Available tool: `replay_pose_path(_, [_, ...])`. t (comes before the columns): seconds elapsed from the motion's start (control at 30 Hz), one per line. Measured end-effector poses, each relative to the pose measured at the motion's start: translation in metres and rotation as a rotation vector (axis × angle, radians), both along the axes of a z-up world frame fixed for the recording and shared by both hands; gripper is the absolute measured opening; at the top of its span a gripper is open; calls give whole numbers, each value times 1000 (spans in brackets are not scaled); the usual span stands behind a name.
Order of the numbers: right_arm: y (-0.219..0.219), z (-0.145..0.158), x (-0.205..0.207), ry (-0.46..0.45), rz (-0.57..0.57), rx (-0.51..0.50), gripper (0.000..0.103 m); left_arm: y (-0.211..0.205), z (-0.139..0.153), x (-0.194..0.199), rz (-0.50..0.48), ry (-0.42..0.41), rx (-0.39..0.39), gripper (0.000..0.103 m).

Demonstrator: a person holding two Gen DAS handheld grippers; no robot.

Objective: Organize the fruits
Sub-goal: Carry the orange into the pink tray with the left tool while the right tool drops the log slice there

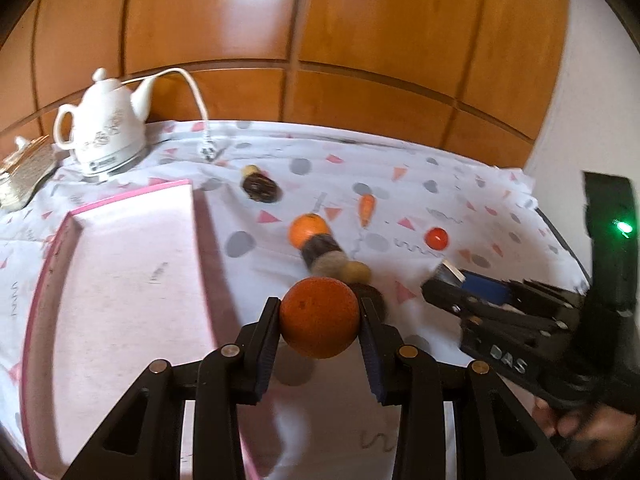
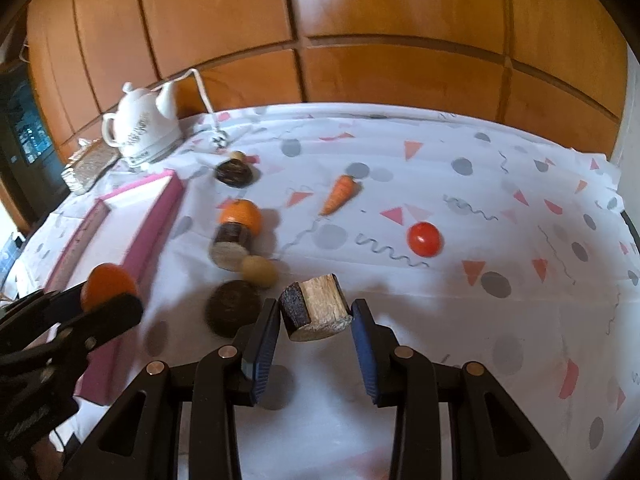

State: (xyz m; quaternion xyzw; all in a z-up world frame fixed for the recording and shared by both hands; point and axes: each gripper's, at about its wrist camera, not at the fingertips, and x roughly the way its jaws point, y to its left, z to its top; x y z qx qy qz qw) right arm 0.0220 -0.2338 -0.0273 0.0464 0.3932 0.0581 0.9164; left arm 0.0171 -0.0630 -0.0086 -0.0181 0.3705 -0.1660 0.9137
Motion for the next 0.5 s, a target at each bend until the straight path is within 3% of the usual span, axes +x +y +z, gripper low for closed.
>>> replay_pose_path(0.5, [78,29,6,-44,240,46,37,84,9,11,233,-12,1,38])
